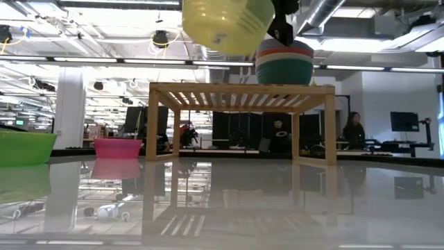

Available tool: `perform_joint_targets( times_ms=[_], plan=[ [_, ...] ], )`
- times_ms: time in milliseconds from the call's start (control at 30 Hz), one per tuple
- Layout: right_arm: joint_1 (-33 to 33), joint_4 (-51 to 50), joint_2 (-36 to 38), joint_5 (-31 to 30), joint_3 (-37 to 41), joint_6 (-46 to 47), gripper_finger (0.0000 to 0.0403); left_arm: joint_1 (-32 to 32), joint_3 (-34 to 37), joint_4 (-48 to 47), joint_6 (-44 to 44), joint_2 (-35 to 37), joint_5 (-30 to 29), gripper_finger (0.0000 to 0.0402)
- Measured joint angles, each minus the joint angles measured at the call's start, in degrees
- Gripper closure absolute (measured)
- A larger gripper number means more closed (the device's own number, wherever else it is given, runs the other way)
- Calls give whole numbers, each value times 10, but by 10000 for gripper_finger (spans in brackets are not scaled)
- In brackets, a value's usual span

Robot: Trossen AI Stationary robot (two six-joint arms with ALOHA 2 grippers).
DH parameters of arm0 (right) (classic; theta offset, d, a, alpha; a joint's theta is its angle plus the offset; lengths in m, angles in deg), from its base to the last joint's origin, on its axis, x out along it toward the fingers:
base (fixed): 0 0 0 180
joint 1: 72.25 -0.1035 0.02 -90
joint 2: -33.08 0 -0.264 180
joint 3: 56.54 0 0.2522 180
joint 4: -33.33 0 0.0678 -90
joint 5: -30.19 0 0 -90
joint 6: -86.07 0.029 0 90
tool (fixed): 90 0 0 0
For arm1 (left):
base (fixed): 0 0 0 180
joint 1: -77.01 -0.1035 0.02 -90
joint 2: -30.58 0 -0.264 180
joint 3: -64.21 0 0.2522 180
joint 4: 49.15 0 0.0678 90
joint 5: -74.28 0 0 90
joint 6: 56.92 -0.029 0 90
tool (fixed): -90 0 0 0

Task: Place and stack bowls onto a shelf
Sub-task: Put the yellow bowl on the shelf

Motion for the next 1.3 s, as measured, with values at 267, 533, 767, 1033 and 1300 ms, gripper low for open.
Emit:
perform_joint_targets(
  times_ms=[267,533,767,1033,1300],
  plan=[
    [9,23,26,-46,0,-52,379,0,-5,-17,-1,3,-9,276],
    [60,13,8,-98,-71,-135,379,-12,-52,-54,-21,27,-62,276],
    [121,51,-41,-152,-149,-243,379,-45,-70,-76,-57,46,-67,276],
    [211,55,-84,-150,-204,-314,379,-60,-72,-110,-91,91,-74,276],
    [268,110,-117,-138,-209,-393,379,-83,-72,-172,-100,126,-82,276]
  ],
)
